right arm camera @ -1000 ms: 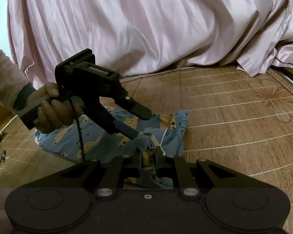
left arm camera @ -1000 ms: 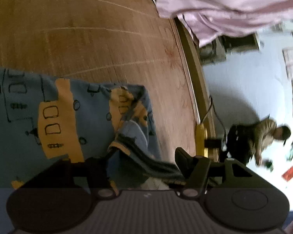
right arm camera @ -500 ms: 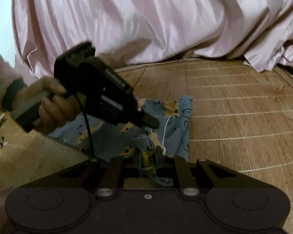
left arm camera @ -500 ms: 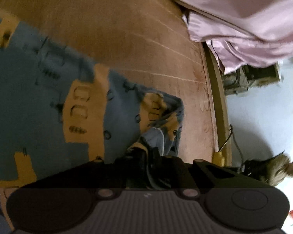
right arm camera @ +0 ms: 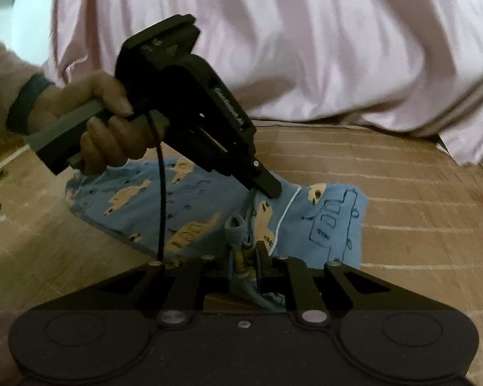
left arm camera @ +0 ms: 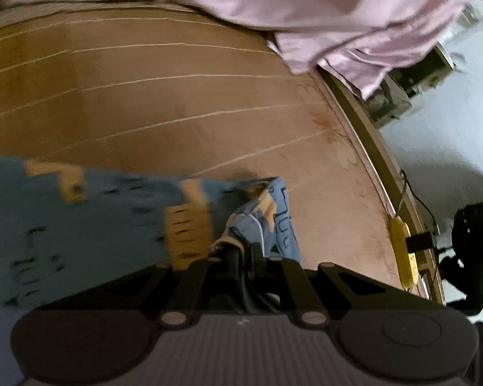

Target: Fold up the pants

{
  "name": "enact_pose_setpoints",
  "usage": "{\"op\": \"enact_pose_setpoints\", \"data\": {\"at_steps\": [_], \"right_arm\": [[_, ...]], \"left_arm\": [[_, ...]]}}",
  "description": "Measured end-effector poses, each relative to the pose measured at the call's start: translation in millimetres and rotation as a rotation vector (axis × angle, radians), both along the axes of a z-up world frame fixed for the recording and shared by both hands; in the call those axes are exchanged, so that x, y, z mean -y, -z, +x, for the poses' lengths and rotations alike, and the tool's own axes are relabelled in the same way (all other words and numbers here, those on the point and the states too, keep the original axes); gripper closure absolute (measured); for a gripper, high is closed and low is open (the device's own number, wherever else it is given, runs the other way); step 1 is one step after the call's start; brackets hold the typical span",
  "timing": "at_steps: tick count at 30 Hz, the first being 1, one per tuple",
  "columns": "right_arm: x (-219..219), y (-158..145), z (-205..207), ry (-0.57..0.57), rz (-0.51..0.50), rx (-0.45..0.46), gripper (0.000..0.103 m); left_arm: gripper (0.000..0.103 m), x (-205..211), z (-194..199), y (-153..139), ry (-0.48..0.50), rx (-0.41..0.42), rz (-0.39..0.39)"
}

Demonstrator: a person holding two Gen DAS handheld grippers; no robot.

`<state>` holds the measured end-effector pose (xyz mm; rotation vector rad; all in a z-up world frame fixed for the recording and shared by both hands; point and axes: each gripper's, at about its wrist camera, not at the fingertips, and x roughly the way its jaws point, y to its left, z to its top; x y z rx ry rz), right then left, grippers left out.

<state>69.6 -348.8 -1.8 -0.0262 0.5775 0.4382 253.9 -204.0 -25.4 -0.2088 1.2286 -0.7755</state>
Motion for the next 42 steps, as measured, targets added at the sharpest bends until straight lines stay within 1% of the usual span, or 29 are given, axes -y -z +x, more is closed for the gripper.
{"op": "enact_pose_setpoints", "data": {"at_steps": [1, 3, 6, 7, 10, 13, 17, 23, 27, 31, 32, 34, 37, 38, 39, 40, 41, 42], "right_arm": [[-10, 0, 1, -0.003, -0.030, 0.006, 0.090], [-23, -1, 4, -0.009, -0.058, 0.010, 0.090], [-36, 0, 9, -0.006, -0.068, -0.008, 0.090], [-38, 2, 11, -0.007, -0.061, -0.024, 0.090], [-40, 8, 18, 0.001, -0.030, -0.074, 0.089], [-37, 12, 20, 0.013, 0.005, -0.092, 0.088], [-40, 12, 20, 0.025, -0.002, -0.100, 0.088], [-45, 0, 15, 0.044, -0.024, -0.081, 0.088], [-52, -6, 14, 0.034, -0.030, -0.064, 0.090], [-53, -7, 14, 0.014, -0.026, -0.057, 0.090], [-54, -7, 14, 0.006, -0.024, -0.053, 0.091], [-54, -6, 16, -0.008, -0.020, -0.054, 0.095], [-57, -4, 20, -0.012, -0.036, -0.045, 0.096], [-58, -4, 20, -0.002, -0.042, -0.041, 0.095], [-59, -4, 21, 0.009, -0.053, -0.036, 0.085], [-61, -4, 20, 0.018, -0.079, -0.021, 0.078], [-63, -4, 18, 0.013, -0.107, -0.005, 0.063], [-65, -3, 17, -0.009, -0.127, 0.004, 0.059]], "left_arm": [[0.096, -9, 1, 2, -0.015, -0.008, -0.001], [0.096, -25, 2, 7, -0.035, -0.010, -0.001], [0.096, -37, 2, 8, -0.021, 0.047, 0.024], [0.096, -40, 3, 8, -0.019, 0.056, 0.023], [0.096, -41, 8, 14, -0.007, 0.047, 0.017], [0.096, -40, 9, 20, 0.019, 0.060, 0.047], [0.096, -41, 8, 21, 0.002, 0.052, 0.032], [0.096, -44, 5, 15, 0.005, 0.071, 0.020], [0.096, -47, 13, 5, -0.025, 0.059, 0.028], [0.096, -52, 16, -7, -0.017, 0.087, 0.039], [0.096, -54, 15, -9, -0.010, 0.095, 0.046], [0.096, -59, 15, -11, -0.003, 0.102, 0.061], [0.096, -67, 15, -12, -0.012, 0.091, 0.070], [0.096, -70, 16, -10, -0.018, 0.085, 0.070], [0.096, -72, 17, -9, -0.024, 0.078, 0.067], [0.096, -74, 18, -7, -0.034, 0.069, 0.065], [0.096, -76, 19, -5, -0.040, 0.059, 0.061], [0.096, -77, 20, -4, -0.043, 0.055, 0.062]]}}
